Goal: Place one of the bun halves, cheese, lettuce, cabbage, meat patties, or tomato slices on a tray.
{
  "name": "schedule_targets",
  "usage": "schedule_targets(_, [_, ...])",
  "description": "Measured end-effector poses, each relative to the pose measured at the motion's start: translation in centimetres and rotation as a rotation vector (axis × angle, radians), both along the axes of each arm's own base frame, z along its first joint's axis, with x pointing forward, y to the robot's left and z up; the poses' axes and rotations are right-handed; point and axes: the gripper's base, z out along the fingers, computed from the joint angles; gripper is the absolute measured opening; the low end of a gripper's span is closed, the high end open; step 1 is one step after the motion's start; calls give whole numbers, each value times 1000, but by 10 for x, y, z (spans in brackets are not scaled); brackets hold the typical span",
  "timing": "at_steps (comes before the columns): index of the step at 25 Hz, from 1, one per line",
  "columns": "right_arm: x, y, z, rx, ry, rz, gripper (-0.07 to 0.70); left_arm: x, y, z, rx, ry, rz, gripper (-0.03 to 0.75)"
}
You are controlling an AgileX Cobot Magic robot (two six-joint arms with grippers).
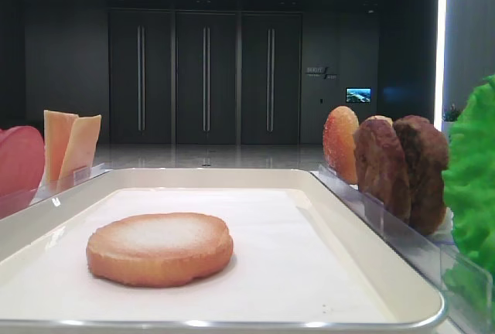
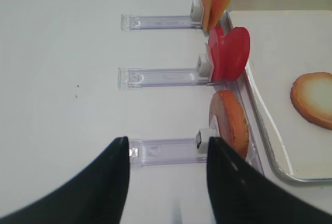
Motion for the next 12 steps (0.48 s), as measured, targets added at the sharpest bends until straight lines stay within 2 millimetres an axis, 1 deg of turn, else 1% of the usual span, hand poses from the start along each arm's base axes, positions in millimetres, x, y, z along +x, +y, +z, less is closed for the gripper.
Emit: schedule_targets(12, [0,0,0,0,0,0,290,0,0,0,0,0,0,349])
